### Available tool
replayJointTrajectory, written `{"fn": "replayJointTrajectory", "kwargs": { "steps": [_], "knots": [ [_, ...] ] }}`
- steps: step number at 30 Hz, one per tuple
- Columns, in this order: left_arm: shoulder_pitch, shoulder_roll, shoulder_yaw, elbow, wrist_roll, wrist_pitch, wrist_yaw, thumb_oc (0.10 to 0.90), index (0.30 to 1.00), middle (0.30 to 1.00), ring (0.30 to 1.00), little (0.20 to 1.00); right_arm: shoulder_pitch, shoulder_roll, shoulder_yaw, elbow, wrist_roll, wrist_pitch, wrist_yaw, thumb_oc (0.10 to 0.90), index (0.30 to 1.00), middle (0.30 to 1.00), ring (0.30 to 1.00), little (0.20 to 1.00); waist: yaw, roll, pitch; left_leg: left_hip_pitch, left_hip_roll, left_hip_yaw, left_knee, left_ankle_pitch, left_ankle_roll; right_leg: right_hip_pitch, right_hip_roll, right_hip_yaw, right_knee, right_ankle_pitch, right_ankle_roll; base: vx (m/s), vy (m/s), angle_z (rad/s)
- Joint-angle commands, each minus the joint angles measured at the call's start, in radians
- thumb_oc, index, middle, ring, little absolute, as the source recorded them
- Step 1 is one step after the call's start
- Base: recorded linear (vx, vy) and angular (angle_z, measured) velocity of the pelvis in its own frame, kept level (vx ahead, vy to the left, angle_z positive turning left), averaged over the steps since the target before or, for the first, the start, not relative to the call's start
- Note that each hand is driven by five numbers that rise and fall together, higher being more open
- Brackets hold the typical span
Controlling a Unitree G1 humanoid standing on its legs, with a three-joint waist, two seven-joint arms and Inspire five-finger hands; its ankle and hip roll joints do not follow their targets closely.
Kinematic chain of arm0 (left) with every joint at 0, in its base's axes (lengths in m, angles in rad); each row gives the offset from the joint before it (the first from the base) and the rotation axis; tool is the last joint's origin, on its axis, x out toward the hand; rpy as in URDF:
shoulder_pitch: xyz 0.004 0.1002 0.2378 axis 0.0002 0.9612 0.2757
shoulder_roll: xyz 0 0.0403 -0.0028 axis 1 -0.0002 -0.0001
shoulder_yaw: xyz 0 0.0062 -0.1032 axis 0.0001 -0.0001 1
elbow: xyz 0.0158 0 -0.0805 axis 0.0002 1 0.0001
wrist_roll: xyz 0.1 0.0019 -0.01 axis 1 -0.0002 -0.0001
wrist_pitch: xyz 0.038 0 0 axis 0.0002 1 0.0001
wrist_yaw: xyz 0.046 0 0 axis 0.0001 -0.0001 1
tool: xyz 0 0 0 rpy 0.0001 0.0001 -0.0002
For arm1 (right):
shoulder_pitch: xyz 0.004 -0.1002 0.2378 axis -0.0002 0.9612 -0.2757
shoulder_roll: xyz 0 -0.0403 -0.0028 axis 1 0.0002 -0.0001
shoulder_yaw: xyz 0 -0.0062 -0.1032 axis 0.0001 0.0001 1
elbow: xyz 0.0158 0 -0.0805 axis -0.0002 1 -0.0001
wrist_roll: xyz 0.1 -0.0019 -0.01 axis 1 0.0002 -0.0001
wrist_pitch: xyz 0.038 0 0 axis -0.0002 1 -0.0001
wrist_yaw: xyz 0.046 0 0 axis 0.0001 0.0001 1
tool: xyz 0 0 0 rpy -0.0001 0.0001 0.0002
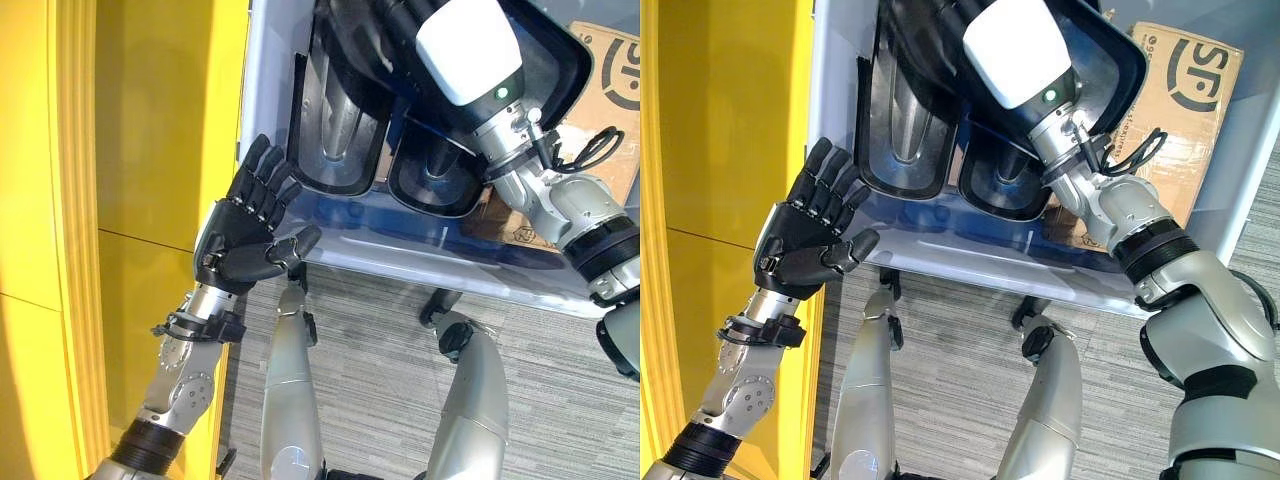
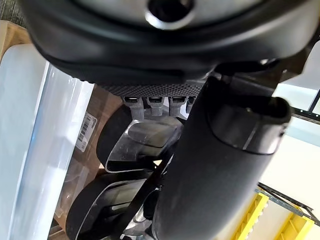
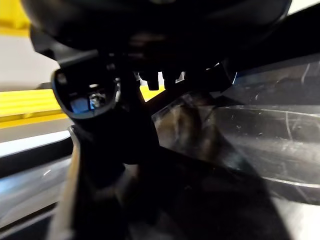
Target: Move parts from the plastic box to the shelf.
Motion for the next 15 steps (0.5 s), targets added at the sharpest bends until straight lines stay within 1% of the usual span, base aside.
{"fn": "replayJointTrajectory", "kwargs": {
  "steps": [1, 2, 3, 4, 7, 9, 10, 11, 12, 13, 14, 15],
  "knots": [
    [-0.003, 0.002, -0.034, -0.094, -0.005, -0.033, 0.007, 0.9, 1.0, 1.0, 1.0, 1.0, -0.042, -0.048, -0.138, 0.088, 0.187, 0.157, -0.109, 0.9, 1.0, 1.0, 1.0, 1.0, 0.02, 0.077, -0.011, -0.06, 0.008, 0.001, 0.135, -0.136, 0.034, 0.062, -0.001, -0.078, 0.014, -0.045, 0.061, 0.02, 0.035, 0.07],
    [-0.002, 0.002, -0.035, -0.096, -0.006, -0.032, 0.008, 0.9, 1.0, 1.0, 1.0, 1.0, -0.039, -0.047, -0.144, 0.089, 0.192, 0.156, -0.111, 0.9, 1.0, 1.0, 1.0, 1.0, 0.02, 0.077, -0.011, -0.059, 0.008, 0.001, 0.136, -0.136, 0.034, 0.063, -0.001, -0.078, 0.015, -0.046, 0.061, 0.02, 0.033, 0.05],
    [-0.002, 0.001, -0.035, -0.1, -0.009, -0.03, 0.009, 0.9, 1.0, 1.0, 1.0, 1.0, -0.029, -0.045, -0.166, 0.093, 0.232, 0.162, -0.121, 0.9, 1.0, 1.0, 1.0, 1.0, 0.017, 0.079, -0.011, -0.057, 0.008, 0.001, 0.137, -0.138, 0.034, 0.063, -0.001, -0.075, 0.016, -0.047, 0.062, 0.02, 0.033, 0.03],
    [-0.001, -0.004, -0.038, -0.103, -0.008, -0.029, 0.007, 0.9, 1.0, 1.0, 1.0, 1.0, -0.01, -0.036, -0.211, 0.098, 0.281, 0.17, -0.137, 0.9, 1.0, 1.0, 1.0, 1.0, 0.014, 0.083, -0.011, -0.052, 0.008, 0.005, 0.135, -0.14, 0.035, 0.065, -0.001, -0.071, 0.016, -0.047, 0.062, 0.02, 0.05, 0.02],
    [-0.004, -0.011, -0.039, -0.11, -0.02, -0.025, 0.005, 0.9, 1.0, 1.0, 1.0, 1.0, 0.044, -0.006, -0.328, 0.086, 0.458, 0.16, -0.166, 0.9, 1.0, 1.0, 1.0, 1.0, 0.004, 0.088, -0.011, -0.03, 0.007, 0.015, 0.123, -0.144, 0.035, 0.078, 0.001, -0.063, 0.005, -0.049, 0.063, 0.0, 0.058, 0.01],
    [-0.01, -0.019, -0.041, -0.11, -0.026, -0.025, 0.007, 0.9, 1.0, 1.0, 1.0, 1.0, 0.074, 0.021, -0.392, 0.078, 0.527, 0.149, -0.162, 0.9, 1.0, 1.0, 1.0, 1.0, -0.002, 0.092, -0.011, -0.018, 0.005, 0.02, 0.116, -0.146, 0.037, 0.084, 0.003, -0.057, -0.001, -0.05, 0.063, 0.0, 0.056, 0.0],
    [-0.011, -0.019, -0.044, -0.109, -0.025, -0.026, 0.009, 0.9, 1.0, 1.0, 1.0, 1.0, 0.09, 0.032, -0.415, 0.071, 0.538, 0.146, -0.16, 0.9, 1.0, 1.0, 1.0, 1.0, -0.002, 0.092, -0.011, -0.013, 0.005, 0.023, 0.114, -0.147, 0.037, 0.087, 0.003, -0.054, -0.001, -0.051, 0.063, 0.0, 0.081, -0.01],
    [-0.021, -0.035, -0.048, -0.104, -0.023, -0.03, 0.015, 0.9, 1.0, 1.0, 1.0, 1.0, 0.122, 0.075, -0.479, 0.061, 0.644, 0.123, -0.145, 0.9, 1.0, 1.0, 1.0, 1.0, -0.011, 0.097, -0.011, -0.001, 0.004, 0.03, 0.107, -0.15, 0.039, 0.093, 0.007, -0.048, -0.005, -0.054, 0.063, -0.01, 0.077, -0.02],
    [-0.025, -0.04, -0.05, -0.103, -0.019, -0.031, 0.018, 0.9, 1.0, 1.0, 1.0, 1.0, 0.132, 0.089, -0.498, 0.056, 0.695, 0.109, -0.149, 0.9, 1.0, 1.0, 1.0, 1.0, -0.012, 0.097, -0.011, 0.002, 0.004, 0.033, 0.105, -0.15, 0.039, 0.096, 0.008, -0.046, -0.007, -0.055, 0.063, -0.01, 0.096, -0.05],
    [-0.03, -0.049, -0.049, -0.104, -0.017, -0.03, 0.027, 0.9, 1.0, 1.0, 1.0, 1.0, 0.165, 0.118, -0.538, 0.043, 0.738, 0.073, -0.116, 0.9, 1.0, 1.0, 1.0, 1.0, -0.017, 0.098, -0.011, 0.013, 0.002, 0.037, 0.098, -0.151, 0.04, 0.102, 0.01, -0.041, -0.013, -0.055, 0.063, -0.01, 0.055, -0.06],
    [-0.032, -0.052, -0.049, -0.101, -0.017, -0.032, 0.027, 0.9, 1.0, 1.0, 1.0, 1.0, 0.176, 0.131, -0.552, 0.038, 0.764, 0.061, -0.095, 0.9, 1.0, 1.0, 1.0, 1.0, -0.019, 0.098, -0.011, 0.016, 0.003, 0.039, 0.096, -0.151, 0.04, 0.104, 0.011, -0.04, -0.015, -0.054, 0.063, -0.02, 0.057, -0.09],
    [-0.039, -0.062, -0.05, -0.096, -0.008, -0.032, 0.03, 0.9, 1.0, 1.0, 1.0, 1.0, 0.193, 0.156, -0.571, 0.017, 0.815, 0.053, -0.072, 0.9, 1.0, 1.0, 1.0, 1.0, -0.022, 0.097, -0.011, 0.022, 0.003, 0.044, 0.093, -0.151, 0.04, 0.106, 0.012, -0.035, -0.017, -0.055, 0.064, -0.02, 0.047, -0.09]
  ]
}}
